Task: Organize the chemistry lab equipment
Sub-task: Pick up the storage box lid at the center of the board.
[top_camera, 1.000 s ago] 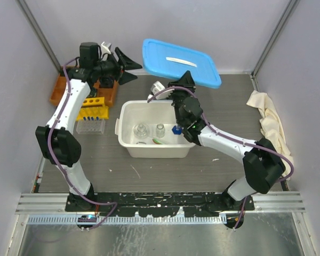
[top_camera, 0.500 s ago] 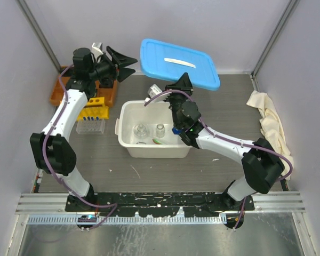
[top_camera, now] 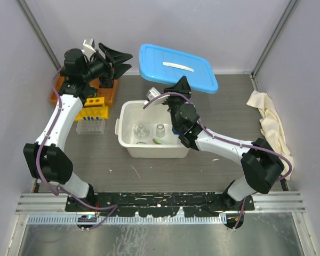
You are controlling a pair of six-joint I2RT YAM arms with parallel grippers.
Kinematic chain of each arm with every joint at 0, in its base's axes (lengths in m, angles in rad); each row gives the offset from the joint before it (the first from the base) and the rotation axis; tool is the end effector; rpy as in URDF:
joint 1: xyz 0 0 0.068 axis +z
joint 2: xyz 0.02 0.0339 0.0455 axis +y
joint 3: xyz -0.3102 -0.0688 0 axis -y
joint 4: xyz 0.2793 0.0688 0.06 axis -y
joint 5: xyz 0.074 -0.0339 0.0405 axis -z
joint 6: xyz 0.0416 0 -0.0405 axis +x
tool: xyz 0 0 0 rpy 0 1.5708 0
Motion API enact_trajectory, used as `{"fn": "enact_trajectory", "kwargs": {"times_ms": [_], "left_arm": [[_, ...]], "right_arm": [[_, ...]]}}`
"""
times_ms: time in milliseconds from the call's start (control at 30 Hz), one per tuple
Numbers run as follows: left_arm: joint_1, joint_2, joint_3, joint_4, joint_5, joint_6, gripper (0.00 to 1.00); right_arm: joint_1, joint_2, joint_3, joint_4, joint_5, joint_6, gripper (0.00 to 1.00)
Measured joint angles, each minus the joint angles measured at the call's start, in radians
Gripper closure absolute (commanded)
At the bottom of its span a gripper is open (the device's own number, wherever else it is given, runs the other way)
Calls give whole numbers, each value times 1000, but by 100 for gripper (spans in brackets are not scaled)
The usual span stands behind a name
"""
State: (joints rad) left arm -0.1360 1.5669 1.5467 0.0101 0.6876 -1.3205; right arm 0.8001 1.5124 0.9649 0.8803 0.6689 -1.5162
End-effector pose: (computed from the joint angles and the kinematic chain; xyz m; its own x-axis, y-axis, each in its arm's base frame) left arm 0.3981 -0.0811 0.4770 -0.7132 -0.6581 -0.2415 0.1720 0.1697 -0.9704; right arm 0.2779 0.2492 0.3638 0.1667 -0.9528 -0.2539 0.2188 0.2868 -0.9327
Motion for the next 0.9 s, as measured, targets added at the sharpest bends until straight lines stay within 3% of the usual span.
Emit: {"fn": "enact_trajectory", "kwargs": {"times_ms": [600,900], "left_arm": [[-47,55,-18,1,-3,0,44],[-48,79,-59,40,-1,-27,79]], "right_arm": [[47,22,8,-18,0,26,99],[74,22,7,-38,10,26,99]]}}
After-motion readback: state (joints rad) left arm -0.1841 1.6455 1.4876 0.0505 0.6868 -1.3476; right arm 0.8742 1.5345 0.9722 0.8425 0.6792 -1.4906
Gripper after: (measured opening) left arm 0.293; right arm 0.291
